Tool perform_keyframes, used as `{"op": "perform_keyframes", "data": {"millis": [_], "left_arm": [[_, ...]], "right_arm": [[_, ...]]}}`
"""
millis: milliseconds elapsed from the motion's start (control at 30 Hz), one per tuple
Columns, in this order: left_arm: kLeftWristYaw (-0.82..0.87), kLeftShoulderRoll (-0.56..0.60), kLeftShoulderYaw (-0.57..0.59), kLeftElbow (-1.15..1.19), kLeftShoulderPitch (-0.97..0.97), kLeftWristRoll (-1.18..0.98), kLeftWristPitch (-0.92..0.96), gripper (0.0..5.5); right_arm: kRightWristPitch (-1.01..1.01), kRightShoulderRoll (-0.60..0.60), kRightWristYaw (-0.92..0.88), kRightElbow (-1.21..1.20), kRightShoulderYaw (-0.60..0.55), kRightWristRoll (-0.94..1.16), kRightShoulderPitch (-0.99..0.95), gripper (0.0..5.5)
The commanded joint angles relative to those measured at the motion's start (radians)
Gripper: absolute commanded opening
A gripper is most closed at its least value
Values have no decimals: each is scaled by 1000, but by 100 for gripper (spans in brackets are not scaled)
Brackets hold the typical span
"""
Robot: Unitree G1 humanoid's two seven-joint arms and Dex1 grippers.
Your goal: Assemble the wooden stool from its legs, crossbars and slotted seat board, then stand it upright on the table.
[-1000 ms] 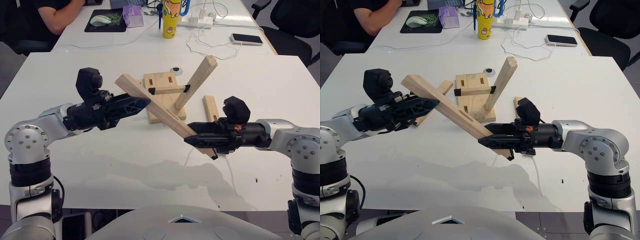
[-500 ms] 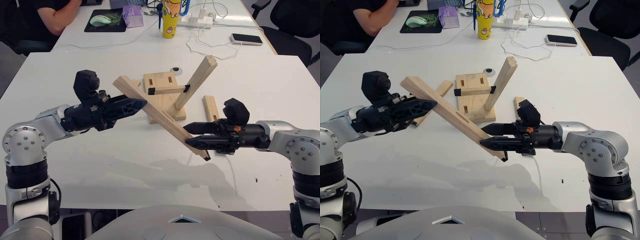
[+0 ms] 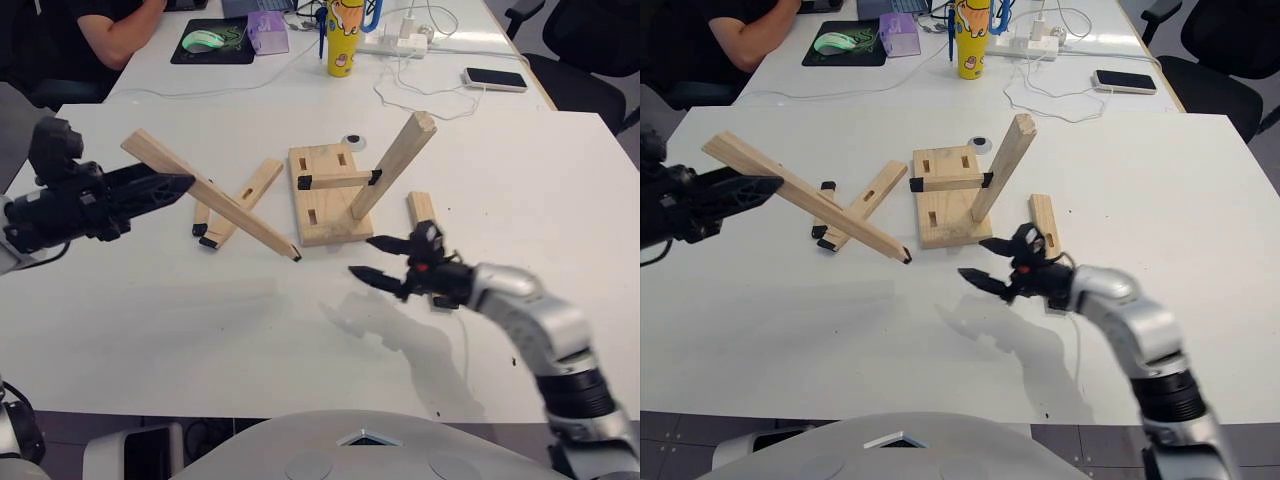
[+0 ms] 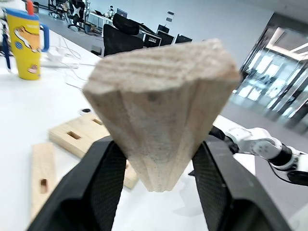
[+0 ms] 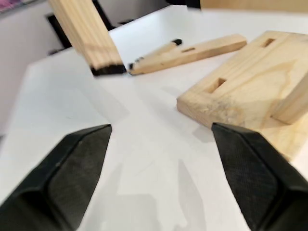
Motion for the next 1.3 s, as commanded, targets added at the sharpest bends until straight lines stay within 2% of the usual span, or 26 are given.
{"op": "perform_keyframes", "data": {"millis": [33,133,333,533,733,1000,1300], "left_arm": [[-36,37,-33,115,-121,115,-94,203],[-30,18,-73,187,-206,229,-208,203],[-106,-25,-166,300,-322,320,-273,203],[-159,-73,-213,385,-395,362,-278,203],[-171,-88,-205,397,-399,374,-265,203],[-176,-123,-220,393,-419,380,-242,203],[-125,-129,-141,281,-327,355,-208,203]], "right_arm": [[-188,133,-233,107,134,-293,7,385],[-204,242,-316,204,183,-358,-2,385],[-314,352,-421,330,252,-526,-88,385],[-329,463,-584,426,272,-687,-175,385],[-265,564,-583,550,245,-668,-230,385],[-147,577,-638,555,241,-732,-237,385],[93,525,-497,257,206,-668,-127,385]]}}
